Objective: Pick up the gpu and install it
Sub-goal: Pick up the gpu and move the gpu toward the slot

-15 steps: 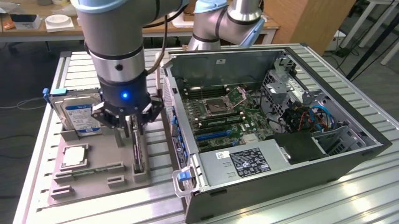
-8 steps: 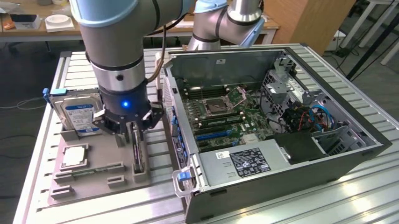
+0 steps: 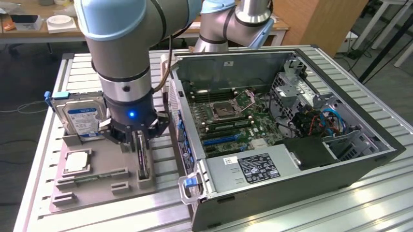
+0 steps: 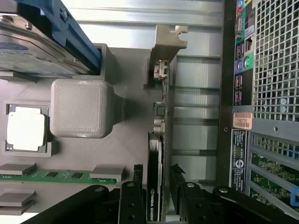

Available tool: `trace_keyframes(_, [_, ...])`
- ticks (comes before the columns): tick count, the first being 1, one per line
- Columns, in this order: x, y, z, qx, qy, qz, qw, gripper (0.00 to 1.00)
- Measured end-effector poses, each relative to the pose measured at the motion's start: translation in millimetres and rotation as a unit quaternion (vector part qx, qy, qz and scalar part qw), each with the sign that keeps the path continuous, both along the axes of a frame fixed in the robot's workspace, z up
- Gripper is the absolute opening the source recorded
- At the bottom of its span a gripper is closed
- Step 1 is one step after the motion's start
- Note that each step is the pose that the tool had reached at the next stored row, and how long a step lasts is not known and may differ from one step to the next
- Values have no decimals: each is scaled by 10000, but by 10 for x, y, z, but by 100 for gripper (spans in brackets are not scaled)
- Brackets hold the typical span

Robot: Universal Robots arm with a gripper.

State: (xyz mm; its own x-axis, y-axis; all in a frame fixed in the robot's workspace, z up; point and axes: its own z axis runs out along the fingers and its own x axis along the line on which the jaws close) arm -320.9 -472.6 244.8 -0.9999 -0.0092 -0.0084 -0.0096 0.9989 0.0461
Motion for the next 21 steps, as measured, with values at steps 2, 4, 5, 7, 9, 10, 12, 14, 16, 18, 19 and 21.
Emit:
trace_keyframes(2, [0, 0, -36, 0, 0, 0, 10000, 37])
trace_keyframes(4, [-2, 0, -72, 0, 0, 1, 10000, 37])
trace_keyframes(5, [-6, 0, -113, 0, 0, 0, 10000, 37])
trace_keyframes(7, [-8, 0, -150, 0, 0, 0, 10000, 37])
trace_keyframes(9, [-8, 0, -171, -1, 0, 0, 10000, 37])
trace_keyframes(10, [-9, 0, -171, -1, 0, 0, 10000, 37])
trace_keyframes(12, [-9, 0, -174, -1, 1, 0, 10000, 37])
trace_keyframes(14, [-8, 0, -204, 0, 0, 0, 10000, 37])
trace_keyframes(16, [-9, 0, -229, 0, 0, 0, 10000, 37])
trace_keyframes(18, [-9, 0, -228, -1, 1, 0, 10000, 37])
trace_keyframes(19, [-9, 0, -229, -1, 1, 0, 10000, 37])
trace_keyframes(21, [-9, 0, -229, -1, 1, 0, 10000, 36])
